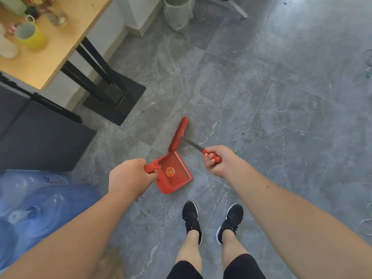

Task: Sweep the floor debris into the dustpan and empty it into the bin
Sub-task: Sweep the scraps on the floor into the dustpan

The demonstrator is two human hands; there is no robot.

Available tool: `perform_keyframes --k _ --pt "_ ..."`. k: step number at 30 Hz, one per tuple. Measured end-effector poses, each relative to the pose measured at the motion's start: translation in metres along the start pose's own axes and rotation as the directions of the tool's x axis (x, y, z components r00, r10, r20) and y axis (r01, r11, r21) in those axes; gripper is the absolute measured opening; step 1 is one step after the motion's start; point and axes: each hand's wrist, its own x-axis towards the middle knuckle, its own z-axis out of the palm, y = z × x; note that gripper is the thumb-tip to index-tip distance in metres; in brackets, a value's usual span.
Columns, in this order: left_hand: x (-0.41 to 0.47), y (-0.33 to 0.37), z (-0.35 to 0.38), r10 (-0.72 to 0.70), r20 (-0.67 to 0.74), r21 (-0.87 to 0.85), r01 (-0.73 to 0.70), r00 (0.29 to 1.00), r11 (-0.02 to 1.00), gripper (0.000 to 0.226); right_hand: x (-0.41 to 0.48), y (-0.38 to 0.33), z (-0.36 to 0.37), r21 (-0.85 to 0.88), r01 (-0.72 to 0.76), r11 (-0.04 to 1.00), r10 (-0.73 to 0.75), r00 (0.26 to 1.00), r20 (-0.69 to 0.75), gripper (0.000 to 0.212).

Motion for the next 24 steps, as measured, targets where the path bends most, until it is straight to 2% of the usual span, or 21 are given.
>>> perform_keyframes --k 16,24 --pt "-0.019 0.093 0.010 0.172 0.056 -0.018 -0.171 0.984 0.985 0.040 -0.067 -0.025 -0.101 0.085 0.055 0.995 -0.044 0.992 -0.121 0.020" --pt "-0.040 0.147 0.023 0.300 0.081 0.035 -0.304 0.950 0.952 0.038 -0.098 -0.027 -0.162 0.142 0.101 0.985 -0.080 0.986 -0.148 0.012"
